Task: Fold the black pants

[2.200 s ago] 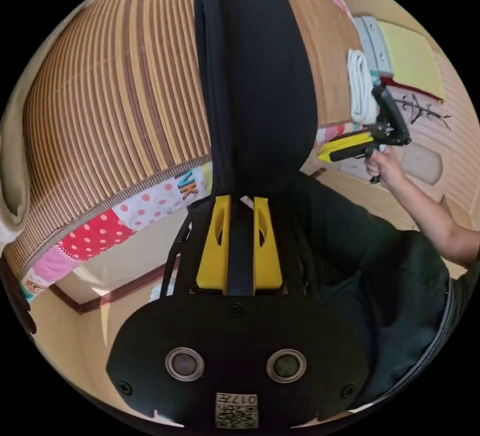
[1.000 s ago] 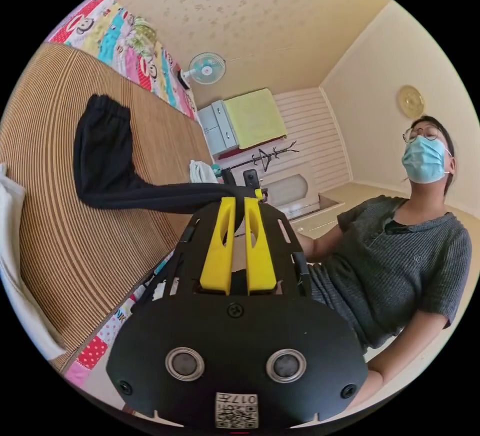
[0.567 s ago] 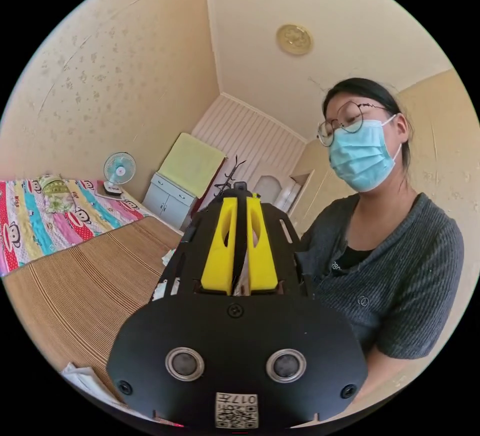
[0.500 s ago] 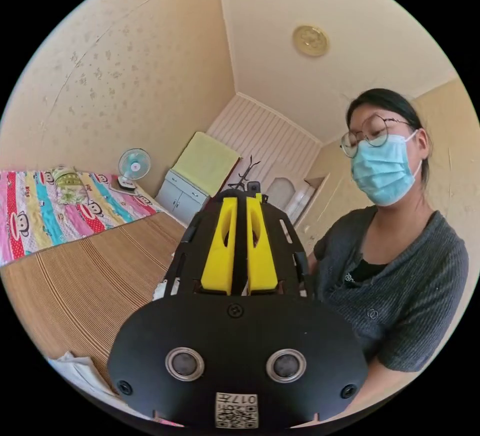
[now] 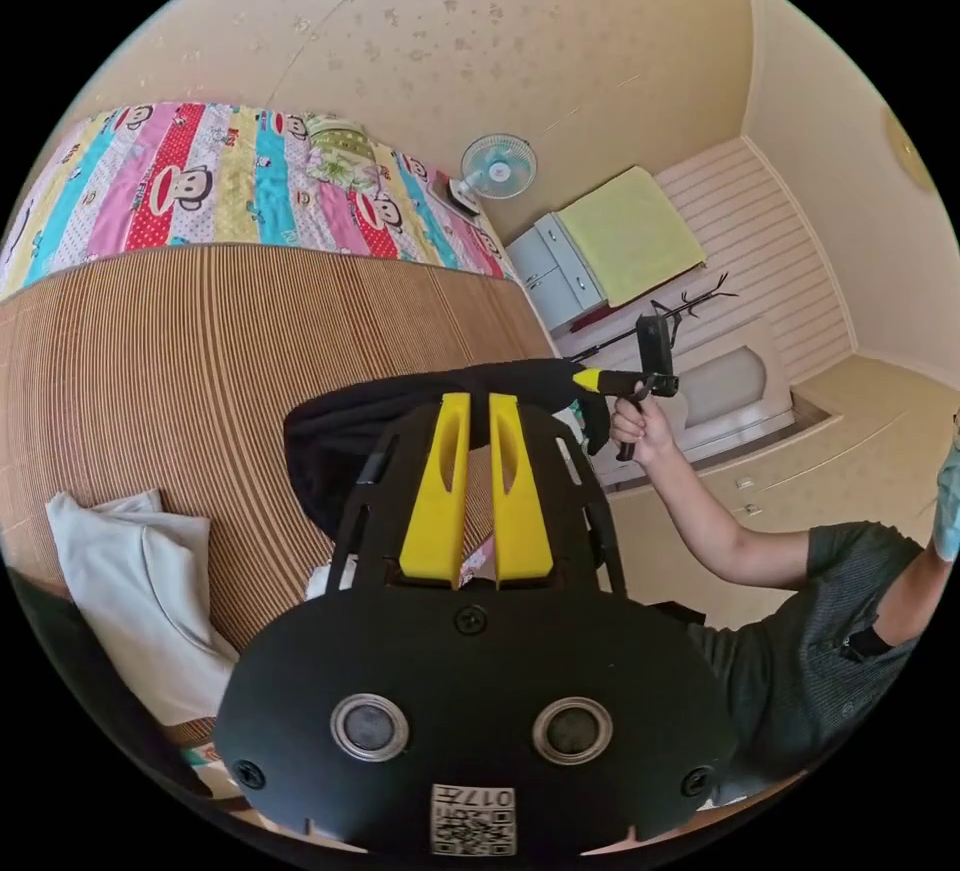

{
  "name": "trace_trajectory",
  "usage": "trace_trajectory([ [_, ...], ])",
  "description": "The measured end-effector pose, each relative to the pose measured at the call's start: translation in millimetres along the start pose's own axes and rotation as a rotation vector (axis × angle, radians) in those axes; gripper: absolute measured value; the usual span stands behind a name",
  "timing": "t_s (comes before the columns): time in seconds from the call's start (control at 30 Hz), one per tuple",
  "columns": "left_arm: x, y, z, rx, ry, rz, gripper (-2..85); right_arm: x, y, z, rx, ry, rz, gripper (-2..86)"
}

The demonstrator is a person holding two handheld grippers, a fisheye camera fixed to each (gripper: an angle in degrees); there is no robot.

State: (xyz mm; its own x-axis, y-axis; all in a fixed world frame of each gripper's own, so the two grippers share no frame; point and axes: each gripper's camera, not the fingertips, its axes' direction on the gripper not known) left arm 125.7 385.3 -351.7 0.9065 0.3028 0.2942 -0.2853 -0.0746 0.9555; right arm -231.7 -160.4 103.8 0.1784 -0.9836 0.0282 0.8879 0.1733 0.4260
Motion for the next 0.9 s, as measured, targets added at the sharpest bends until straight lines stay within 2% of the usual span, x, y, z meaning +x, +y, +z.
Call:
trace_trajectory([
  [0.23, -77.2, 162.2, 131.8, -0.233, 0.103, -0.392, 4.6, 130.8, 124.3, 71.6, -0.106, 0.065, 0.522, 3.5],
  [0.33, -98.0, 199.0, 158.5, -0.286, 0.101, -0.501, 6.7, 153.5, 134.1, 68.6, -0.032, -0.041, 0.581, 5.1],
  [0.57, -141.1, 130.6, 150.4, -0.115, 0.073, -0.493, 16.3, 192.7, 44.3, 78.4, -0.104, 0.026, 0.465, 15.6],
  [0.77, -189.4, 61.9, 176.6, -0.069, 0.082, -0.509, 20.3, 240.2, -18.0, 94.6, -0.079, -0.059, 0.461, 18.7],
  [0.9, -190.5, 51.3, 203.4, -0.085, 0.144, -0.503, 18.0, 250.8, -28.0, 118.3, -0.13, -0.17, 0.428, 17.3],
])
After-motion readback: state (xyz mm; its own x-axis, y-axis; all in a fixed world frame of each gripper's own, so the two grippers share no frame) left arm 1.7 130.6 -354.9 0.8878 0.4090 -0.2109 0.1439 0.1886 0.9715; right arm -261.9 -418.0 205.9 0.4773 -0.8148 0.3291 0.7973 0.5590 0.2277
